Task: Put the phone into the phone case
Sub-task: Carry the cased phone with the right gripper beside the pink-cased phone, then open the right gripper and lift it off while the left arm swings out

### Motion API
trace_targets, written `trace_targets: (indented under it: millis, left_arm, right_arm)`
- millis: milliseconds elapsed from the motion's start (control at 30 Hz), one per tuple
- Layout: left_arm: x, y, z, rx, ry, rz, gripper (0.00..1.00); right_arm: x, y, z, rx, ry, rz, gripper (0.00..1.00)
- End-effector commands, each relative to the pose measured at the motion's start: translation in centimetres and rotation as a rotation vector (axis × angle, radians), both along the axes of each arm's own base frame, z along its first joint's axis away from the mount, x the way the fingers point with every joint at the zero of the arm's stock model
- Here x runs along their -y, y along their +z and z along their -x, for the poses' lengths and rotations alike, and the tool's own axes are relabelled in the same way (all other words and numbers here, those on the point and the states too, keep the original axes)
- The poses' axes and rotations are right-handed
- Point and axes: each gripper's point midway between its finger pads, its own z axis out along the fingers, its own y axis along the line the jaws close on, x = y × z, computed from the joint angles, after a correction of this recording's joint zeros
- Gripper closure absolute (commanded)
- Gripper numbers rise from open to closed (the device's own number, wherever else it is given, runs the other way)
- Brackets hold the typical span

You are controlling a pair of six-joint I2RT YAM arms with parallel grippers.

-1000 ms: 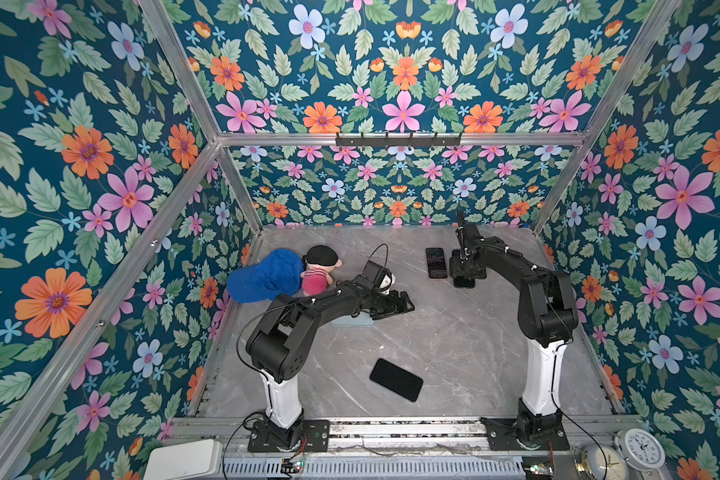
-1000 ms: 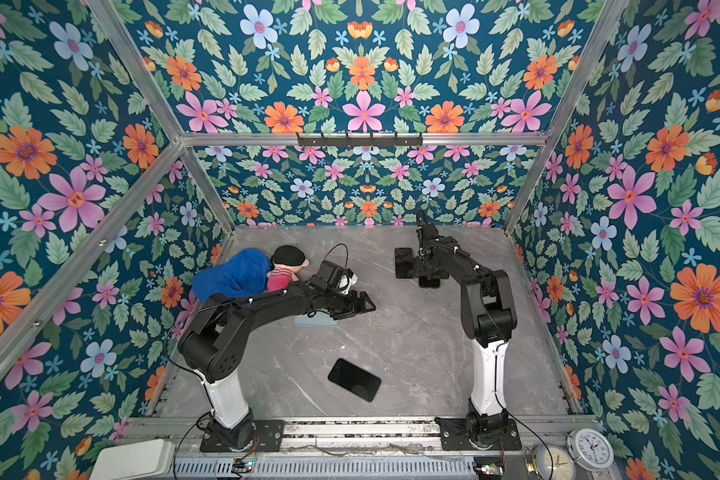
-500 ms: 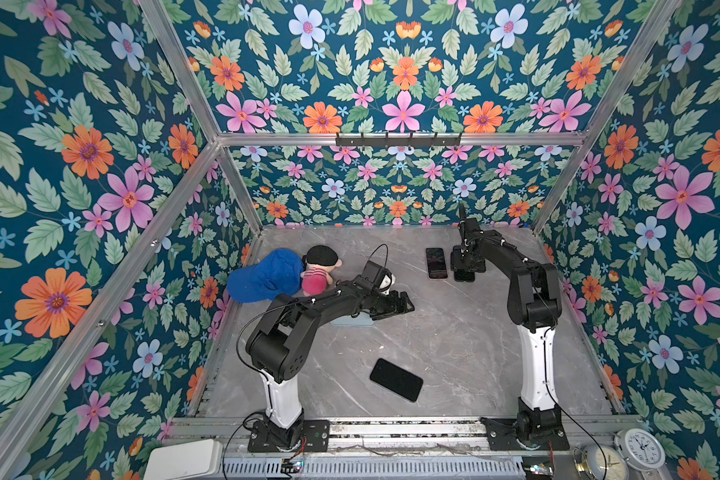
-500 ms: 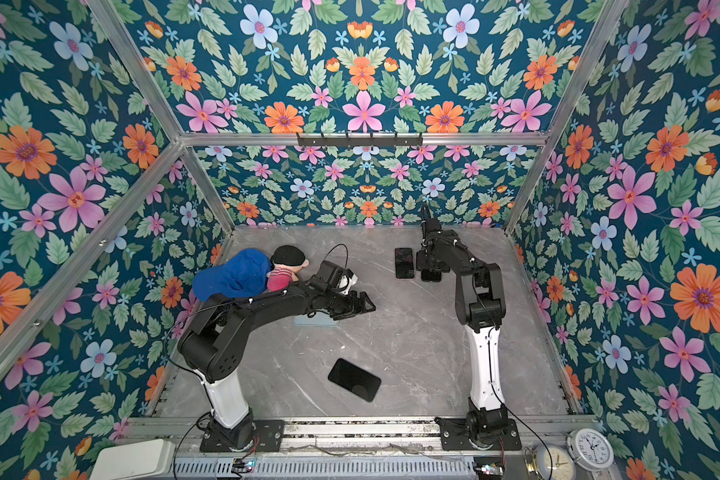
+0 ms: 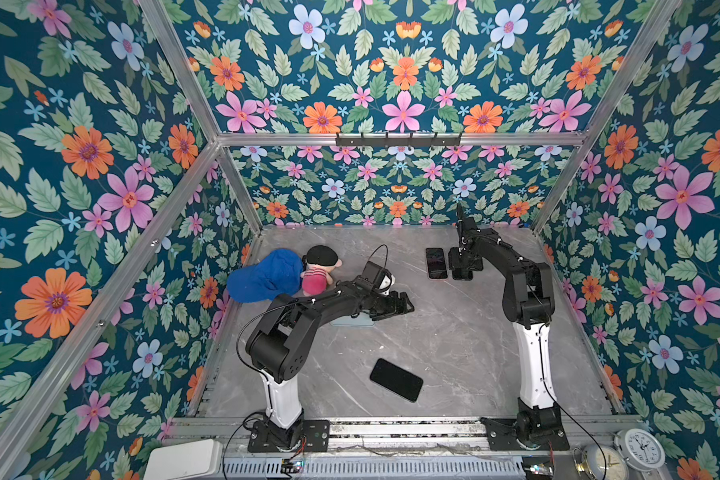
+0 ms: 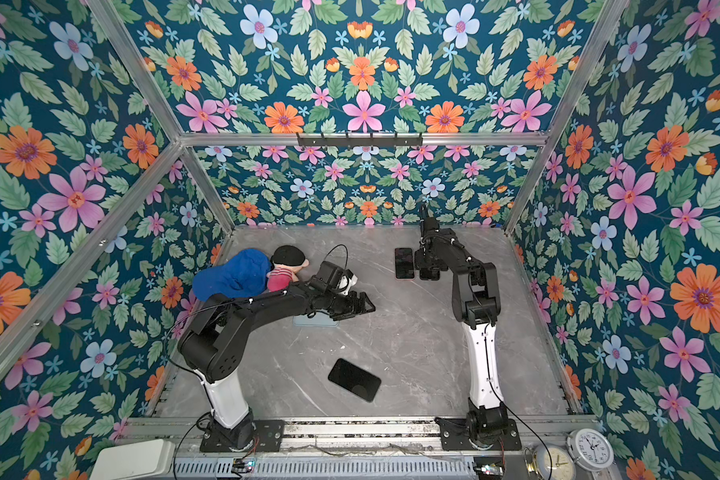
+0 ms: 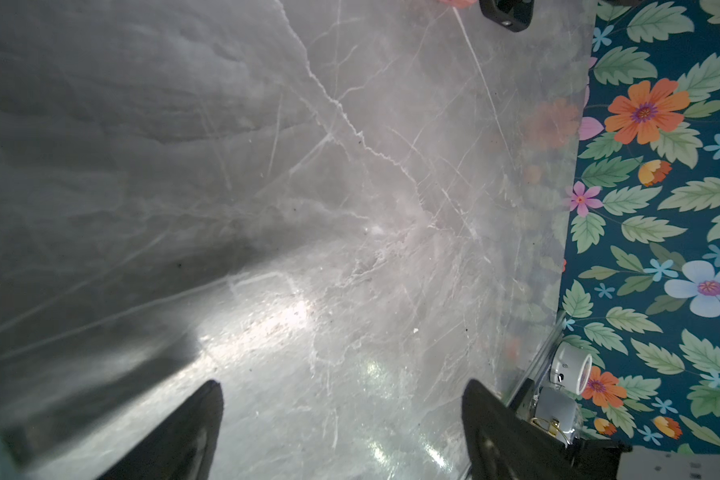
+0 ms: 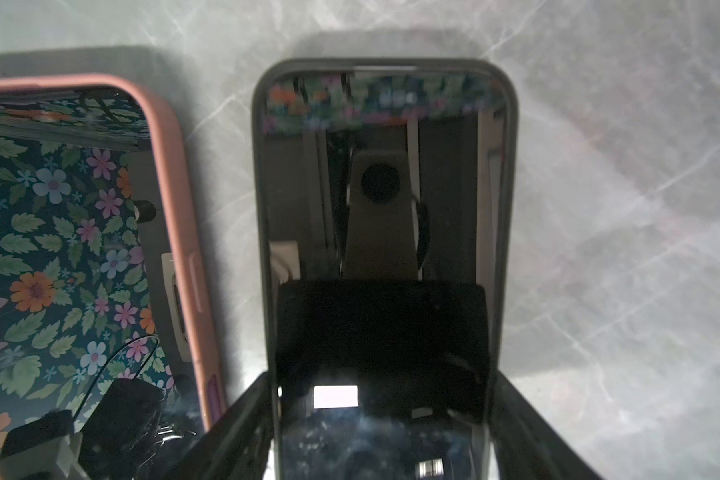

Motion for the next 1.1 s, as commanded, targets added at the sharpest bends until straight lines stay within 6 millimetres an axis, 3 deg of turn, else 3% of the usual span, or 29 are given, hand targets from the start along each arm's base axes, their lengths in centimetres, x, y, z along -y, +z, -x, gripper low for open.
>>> trace_targets:
  millis: [0,333,667,867,1067]
  left_arm:
    - [0.1,0.4,0.0,0.018,-0.012,0.011,0.08]
    - [-0.2,1.2,0.5,0.025,-0.004,0.024,0.07]
    - [-1.7,2.5,1.3,0.063,0.017,-0.004,0.07]
    - [-3.6,2.5,2.2,0.064,0.048,-0.023,0.07]
    - [-6.2,3.0,3.2,0.069,0.100,-0.047,0.06]
  right_arm:
    - [0.3,0.0,0.0,-0.003,0.019,0.029,0.25]
    - [0.2,2.2,0.5,0.037,0.025,0.023,0.16]
    - [-1.3,4.2,3.2,0.065,0.046,-0.008,0.13]
    - [-3.3,5.0,8.0,0.039,0.073,-0.029,0.15]
    - [-8.5,4.6,14.7,0.004,0.206,-0.066,0.17]
